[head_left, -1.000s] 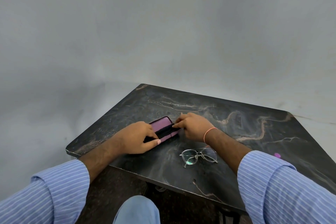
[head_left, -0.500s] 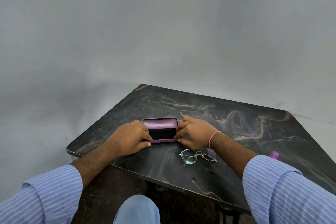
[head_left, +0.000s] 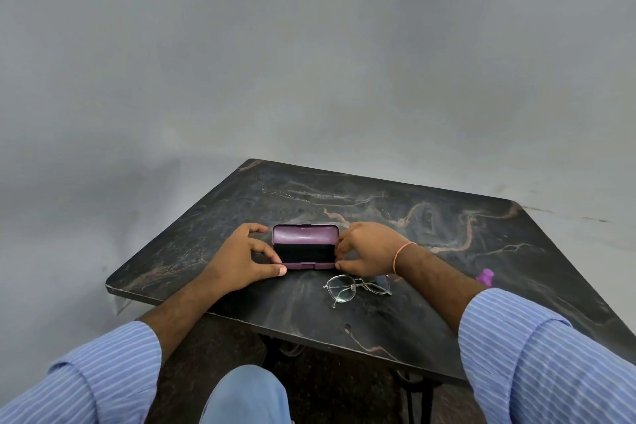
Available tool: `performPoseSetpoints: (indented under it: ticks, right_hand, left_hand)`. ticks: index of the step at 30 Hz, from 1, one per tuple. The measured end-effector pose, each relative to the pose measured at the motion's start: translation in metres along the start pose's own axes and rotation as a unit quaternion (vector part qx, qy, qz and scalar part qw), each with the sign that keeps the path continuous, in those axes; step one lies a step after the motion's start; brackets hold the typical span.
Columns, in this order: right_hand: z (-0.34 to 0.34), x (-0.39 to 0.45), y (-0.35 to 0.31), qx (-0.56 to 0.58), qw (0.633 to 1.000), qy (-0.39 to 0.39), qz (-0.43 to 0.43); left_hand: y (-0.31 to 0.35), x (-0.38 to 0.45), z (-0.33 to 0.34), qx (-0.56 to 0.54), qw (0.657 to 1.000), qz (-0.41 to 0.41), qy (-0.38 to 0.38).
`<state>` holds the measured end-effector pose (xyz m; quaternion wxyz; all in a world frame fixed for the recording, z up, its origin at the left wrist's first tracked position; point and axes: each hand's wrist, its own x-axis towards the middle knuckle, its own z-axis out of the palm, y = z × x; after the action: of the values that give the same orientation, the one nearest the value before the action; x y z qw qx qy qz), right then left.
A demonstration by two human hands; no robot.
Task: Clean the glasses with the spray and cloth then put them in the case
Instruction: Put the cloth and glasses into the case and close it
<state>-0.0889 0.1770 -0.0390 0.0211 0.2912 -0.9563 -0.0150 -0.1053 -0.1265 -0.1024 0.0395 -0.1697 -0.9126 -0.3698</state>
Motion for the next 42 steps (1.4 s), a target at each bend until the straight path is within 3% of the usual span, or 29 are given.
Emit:
performPoseSetpoints:
  ticks: [8, 14, 23, 32, 39, 42]
  right_hand:
    - [-0.014, -0.028, 0.003, 0.088, 0.994, 0.044, 0.052]
    - [-0.009, -0.059, -0.002, 0.068, 0.994, -0.037, 0.076]
    - [0.004, -0.060, 0.001, 0.181, 0.978, -0.022, 0.103]
    - [0.007, -0.071, 0.007, 0.350, 0.930, -0.001, 0.115]
    - [-0.010, -0.071, 0.017, 0.395, 0.908, 0.054, 0.127]
    - [-0.016, -0.062, 0.019, 0.343, 0.922, 0.099, 0.148]
  left_hand:
    - [0.011, -0.003, 0.008, -0.090, 0.995, -0.021, -0.037]
    - [0.002, -0.001, 0.014, -0.084, 0.995, -0.035, -0.047]
    - [0.017, 0.000, 0.012, -0.171, 0.982, -0.036, -0.066]
    - [0.018, 0.013, 0.021, -0.156, 0.980, -0.020, -0.121]
    - [0.022, 0.021, 0.039, -0.132, 0.981, 0.022, -0.143]
    - [0.026, 0.022, 0.047, -0.098, 0.986, 0.038, -0.129]
